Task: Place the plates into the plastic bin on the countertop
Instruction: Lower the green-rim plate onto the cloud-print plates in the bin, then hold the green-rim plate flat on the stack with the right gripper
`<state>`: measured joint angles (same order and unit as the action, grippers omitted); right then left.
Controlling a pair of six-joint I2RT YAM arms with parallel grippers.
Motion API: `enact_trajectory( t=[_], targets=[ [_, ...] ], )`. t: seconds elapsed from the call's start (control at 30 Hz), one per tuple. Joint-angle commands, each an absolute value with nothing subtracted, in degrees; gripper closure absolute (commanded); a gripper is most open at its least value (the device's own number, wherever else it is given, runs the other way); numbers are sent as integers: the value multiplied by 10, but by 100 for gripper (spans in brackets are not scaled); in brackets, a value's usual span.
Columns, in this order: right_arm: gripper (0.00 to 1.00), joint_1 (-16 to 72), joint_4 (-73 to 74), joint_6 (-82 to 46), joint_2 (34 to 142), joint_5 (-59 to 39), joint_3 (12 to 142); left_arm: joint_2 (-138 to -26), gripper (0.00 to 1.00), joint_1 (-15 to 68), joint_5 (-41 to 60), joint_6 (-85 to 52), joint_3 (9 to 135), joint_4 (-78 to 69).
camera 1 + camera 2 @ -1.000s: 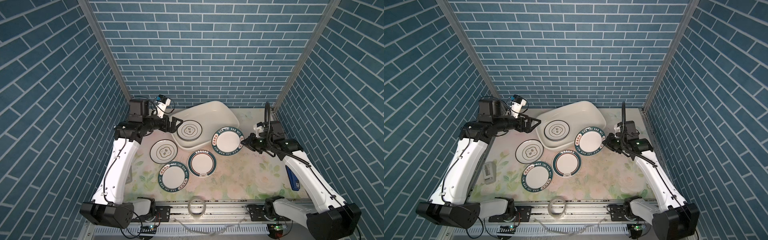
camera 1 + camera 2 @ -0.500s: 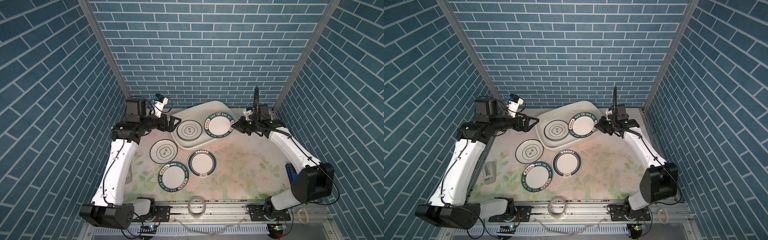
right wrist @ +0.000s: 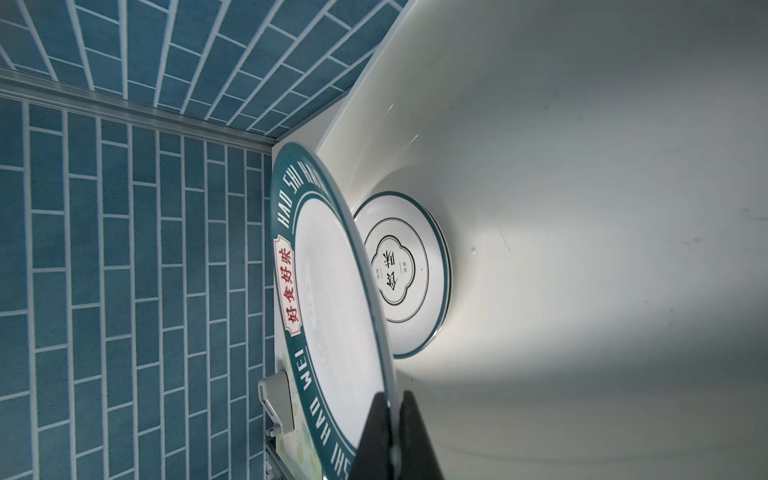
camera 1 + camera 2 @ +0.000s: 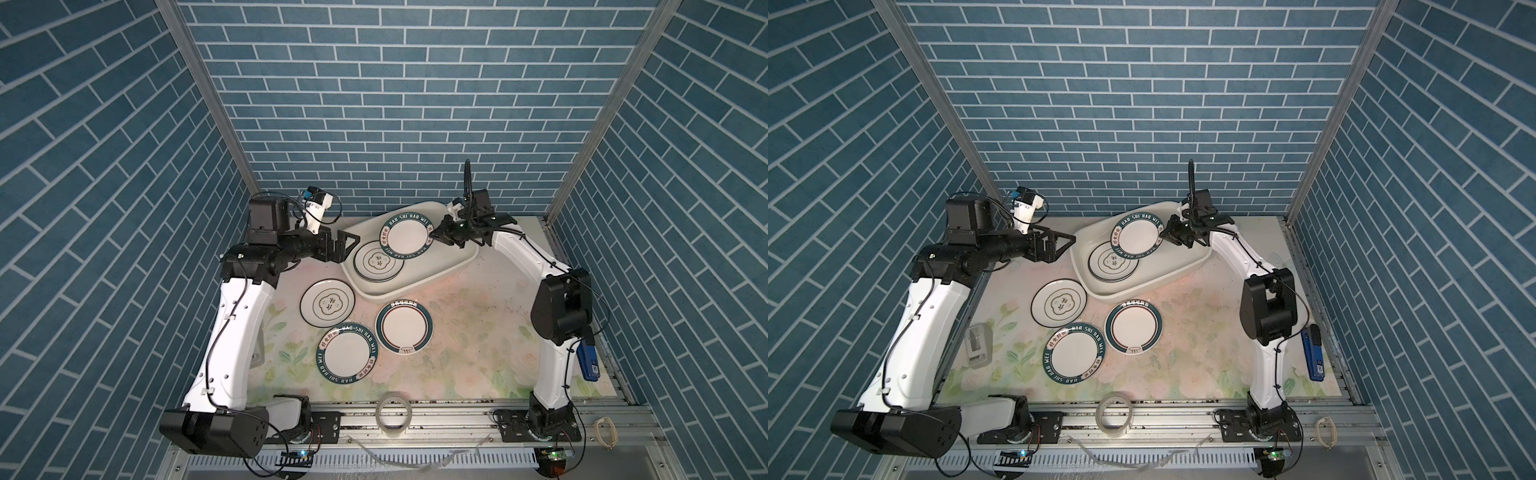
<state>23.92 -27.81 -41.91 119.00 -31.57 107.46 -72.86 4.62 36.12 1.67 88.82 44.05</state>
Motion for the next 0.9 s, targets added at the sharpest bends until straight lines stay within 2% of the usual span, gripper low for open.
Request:
enact_trajectory(
  t=[0.0,0.4,0.87],
  targets=[
    [100,256,-268,-409,1231,-344,1126,-725,0,42,370,14,900,431],
    [100,296,-265,-409,1334,-344,1182,-732,0,41,381,6,898,425],
    [100,301,-267,-410,1382,-344,1208,-728,1,41,383,4,891,421]
  ],
)
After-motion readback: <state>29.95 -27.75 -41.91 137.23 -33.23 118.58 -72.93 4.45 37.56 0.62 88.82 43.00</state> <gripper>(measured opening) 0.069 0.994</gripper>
